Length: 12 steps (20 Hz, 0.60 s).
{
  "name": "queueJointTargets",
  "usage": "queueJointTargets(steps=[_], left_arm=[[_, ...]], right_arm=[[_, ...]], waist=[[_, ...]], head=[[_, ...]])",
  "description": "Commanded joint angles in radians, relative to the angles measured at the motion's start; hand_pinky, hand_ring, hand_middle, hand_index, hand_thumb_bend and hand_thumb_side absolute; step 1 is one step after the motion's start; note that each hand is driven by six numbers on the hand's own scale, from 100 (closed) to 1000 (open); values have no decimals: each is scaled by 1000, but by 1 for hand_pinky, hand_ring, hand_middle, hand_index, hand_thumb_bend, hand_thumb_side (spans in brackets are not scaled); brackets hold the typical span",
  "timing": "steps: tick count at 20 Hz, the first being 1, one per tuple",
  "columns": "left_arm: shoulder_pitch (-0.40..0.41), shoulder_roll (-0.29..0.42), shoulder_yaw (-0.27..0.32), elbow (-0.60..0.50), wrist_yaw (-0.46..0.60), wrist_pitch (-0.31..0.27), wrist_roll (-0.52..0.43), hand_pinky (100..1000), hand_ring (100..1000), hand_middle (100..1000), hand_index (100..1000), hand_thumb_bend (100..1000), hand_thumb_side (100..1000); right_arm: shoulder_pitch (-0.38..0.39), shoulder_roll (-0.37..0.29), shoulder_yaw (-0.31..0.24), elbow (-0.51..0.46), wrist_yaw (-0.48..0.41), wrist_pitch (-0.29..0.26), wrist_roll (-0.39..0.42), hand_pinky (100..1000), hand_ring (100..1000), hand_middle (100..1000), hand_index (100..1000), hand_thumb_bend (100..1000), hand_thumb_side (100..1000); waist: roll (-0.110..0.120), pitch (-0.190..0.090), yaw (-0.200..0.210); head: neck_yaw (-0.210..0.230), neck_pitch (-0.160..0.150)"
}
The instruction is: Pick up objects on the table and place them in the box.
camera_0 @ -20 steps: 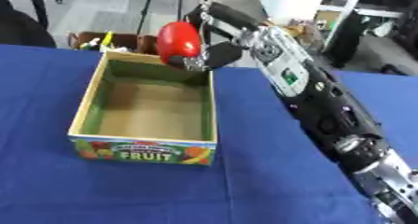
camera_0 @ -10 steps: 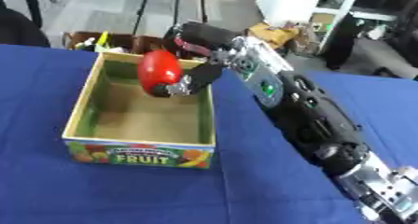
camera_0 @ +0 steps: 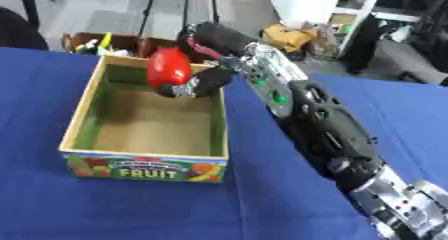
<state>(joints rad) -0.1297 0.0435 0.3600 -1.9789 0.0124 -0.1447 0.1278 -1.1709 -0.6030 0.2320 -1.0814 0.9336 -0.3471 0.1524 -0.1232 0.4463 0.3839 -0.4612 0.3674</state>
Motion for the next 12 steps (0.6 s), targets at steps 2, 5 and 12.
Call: queueJointTargets(steps=[2,5,12], left_arm=[[-3,6,-4,-21,1,-2,-5,100,153,494,334,100,753],[-3,5,-5,-21,1,-1,-6,100,153,494,334,100,755],[0,4,-4,-21,1,3,-7,100,153,495,334,100,756]], right_arm=[[-25,-28,37,14,68,62,-66,411,605,463,383,100,965],[-29,-28,89,10,112,104,-79,437,629,492,381,100,977],[-38,-25,121,-50,204,120,-60,534,745,723,587,100,977]], waist=[[6,-17,3],[6,-18,5],[5,-22,2]], head=[[-13,-15],[-18,-11],[-21,-8]])
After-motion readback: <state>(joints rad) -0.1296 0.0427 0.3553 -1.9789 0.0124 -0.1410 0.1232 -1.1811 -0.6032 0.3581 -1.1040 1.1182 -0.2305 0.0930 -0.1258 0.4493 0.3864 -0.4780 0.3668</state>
